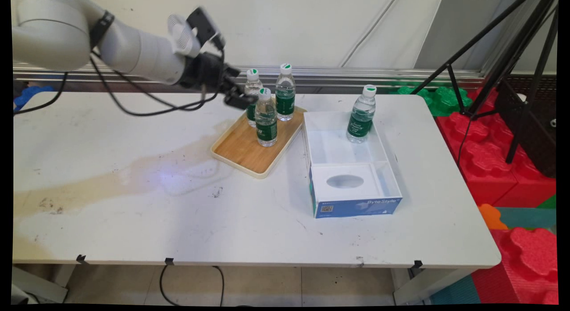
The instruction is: Pick up the green bottle from the white box
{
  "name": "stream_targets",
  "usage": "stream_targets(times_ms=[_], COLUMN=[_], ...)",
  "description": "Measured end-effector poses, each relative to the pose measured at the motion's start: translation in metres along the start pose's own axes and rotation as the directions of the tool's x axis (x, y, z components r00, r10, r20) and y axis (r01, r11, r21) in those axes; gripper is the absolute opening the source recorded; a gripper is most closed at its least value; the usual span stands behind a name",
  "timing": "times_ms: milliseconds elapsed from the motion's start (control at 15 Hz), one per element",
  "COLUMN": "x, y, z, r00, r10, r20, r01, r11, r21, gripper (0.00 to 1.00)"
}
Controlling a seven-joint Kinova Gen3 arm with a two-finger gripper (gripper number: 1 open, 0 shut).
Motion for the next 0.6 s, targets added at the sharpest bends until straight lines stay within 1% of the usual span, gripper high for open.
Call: stream_targets(times_ms=[67,133,200,333,467,533,600], x=[-0.010,-0.016,-0.021,-0.030,-0.035,-0.035,-0.033], y=[0.001,0.004,0.006,0.011,0.018,0.021,0.026], z=[-0.005,-0.008,-0.010,-0.014,-0.021,-0.024,-0.027], r00=[0.999,0.997,0.995,0.994,0.993,0.993,0.994], r10=[0.004,0.004,0.001,-0.005,-0.007,-0.004,0.001], r20=[0.048,0.078,0.095,0.113,0.116,0.115,0.113], r01=[-0.004,-0.002,0.003,0.016,0.023,0.022,0.020], r11=[1.000,1.000,0.999,0.996,0.990,0.987,0.983], r21=[-0.006,-0.022,-0.041,-0.090,-0.141,-0.157,-0.182], gripper=[1.00,1.00,1.00,1.00,1.00,1.00,1.00])
